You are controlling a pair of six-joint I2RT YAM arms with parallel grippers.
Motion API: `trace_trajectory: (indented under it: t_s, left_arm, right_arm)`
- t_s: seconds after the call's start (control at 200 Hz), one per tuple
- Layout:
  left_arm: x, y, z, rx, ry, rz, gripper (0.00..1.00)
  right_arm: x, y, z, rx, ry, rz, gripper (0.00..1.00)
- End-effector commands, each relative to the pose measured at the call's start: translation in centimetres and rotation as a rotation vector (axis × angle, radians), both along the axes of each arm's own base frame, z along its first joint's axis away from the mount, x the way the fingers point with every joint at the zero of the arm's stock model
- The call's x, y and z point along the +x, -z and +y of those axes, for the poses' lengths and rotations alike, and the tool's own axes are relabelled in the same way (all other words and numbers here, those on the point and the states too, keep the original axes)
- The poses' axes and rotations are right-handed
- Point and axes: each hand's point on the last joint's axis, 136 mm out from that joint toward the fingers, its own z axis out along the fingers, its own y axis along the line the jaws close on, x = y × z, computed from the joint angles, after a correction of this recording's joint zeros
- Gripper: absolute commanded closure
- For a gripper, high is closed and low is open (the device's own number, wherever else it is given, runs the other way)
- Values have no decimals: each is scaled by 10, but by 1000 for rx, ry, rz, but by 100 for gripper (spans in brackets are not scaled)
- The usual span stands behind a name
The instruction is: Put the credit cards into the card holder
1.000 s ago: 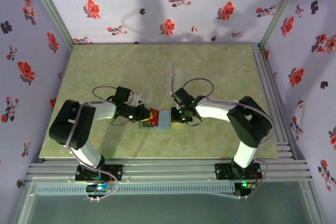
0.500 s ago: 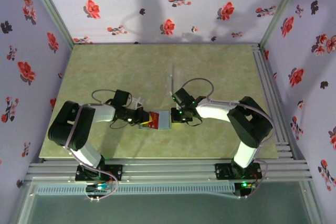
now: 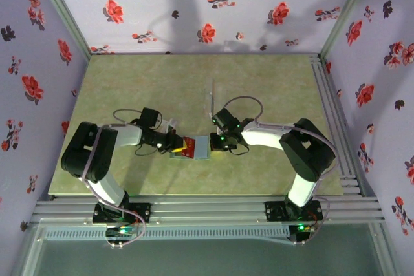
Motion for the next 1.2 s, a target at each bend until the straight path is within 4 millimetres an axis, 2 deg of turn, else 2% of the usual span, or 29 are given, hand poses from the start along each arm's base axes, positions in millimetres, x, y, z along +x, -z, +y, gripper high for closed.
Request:
trace_trajectory:
  t_s: [0.0,0.36,0.765,1.195]
  left_arm:
    - [-7,-3,7,39,-15,55,100]
    - [-16,0,14,94,10,111,100]
    - [-2,5,7,67,-8,143,100]
    - [7,-4,-2,-12,-15,143,100]
  right_arm:
    - [-5,11,7,11,-52,-1,100]
    - [-2,13,5,-15,-77,-12,100]
    - [-3,17,7,-12,-100,-4,100]
    - [-5,17,9,-4,-121,-7,100]
